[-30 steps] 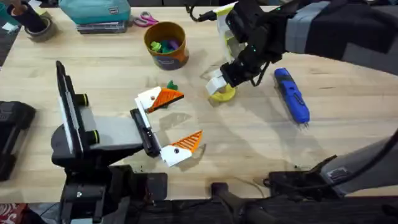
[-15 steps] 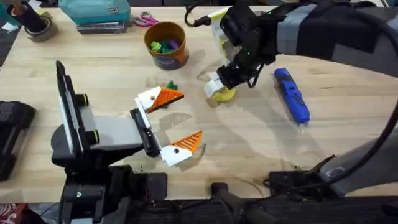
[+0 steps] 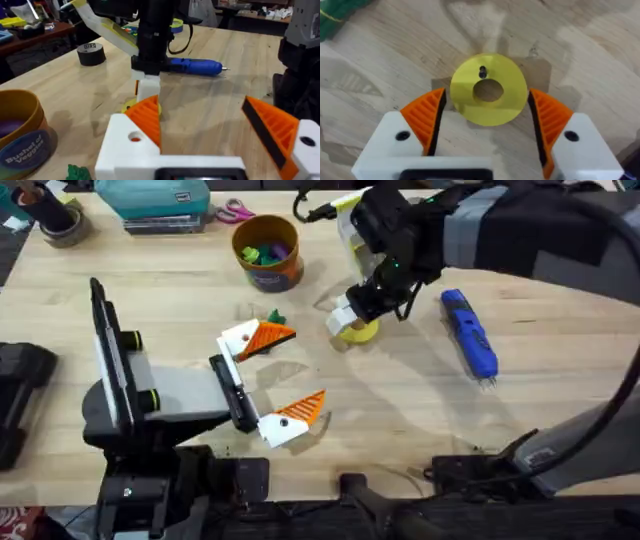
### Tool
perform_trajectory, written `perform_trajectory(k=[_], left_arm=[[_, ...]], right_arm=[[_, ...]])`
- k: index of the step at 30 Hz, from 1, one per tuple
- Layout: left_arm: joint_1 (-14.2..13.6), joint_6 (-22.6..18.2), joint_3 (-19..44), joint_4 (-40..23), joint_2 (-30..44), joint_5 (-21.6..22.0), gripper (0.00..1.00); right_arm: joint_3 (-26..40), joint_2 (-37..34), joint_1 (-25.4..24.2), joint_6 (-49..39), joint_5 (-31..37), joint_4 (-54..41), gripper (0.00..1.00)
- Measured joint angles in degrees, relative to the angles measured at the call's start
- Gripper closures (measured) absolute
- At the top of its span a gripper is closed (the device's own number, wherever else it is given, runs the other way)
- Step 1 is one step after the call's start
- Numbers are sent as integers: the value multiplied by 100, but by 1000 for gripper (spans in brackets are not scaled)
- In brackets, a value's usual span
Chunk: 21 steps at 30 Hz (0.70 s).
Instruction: Pick up the gripper from the table and insert it into the empty holder that is missing its gripper. Then pick up a screw, insert it into the mounting hole, and use the screwdriver to tighten it. Finally, clean up the table by picking up the vegetable and placing it into the bucket.
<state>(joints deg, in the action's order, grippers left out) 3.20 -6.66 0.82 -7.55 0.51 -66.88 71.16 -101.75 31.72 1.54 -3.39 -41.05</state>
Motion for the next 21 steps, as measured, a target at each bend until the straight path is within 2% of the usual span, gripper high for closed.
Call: perform_trajectory(k=[4,16,21], left_arm=[[0,0,0,0,0,-1,15],[0,0,0,0,0,-1,15],[0,0,0,0,0,1,15]], right_arm=[[2,0,53,-2,62,49,57],[2,0,127,18,84,119,349],[2,0,138,17,87,200,366]])
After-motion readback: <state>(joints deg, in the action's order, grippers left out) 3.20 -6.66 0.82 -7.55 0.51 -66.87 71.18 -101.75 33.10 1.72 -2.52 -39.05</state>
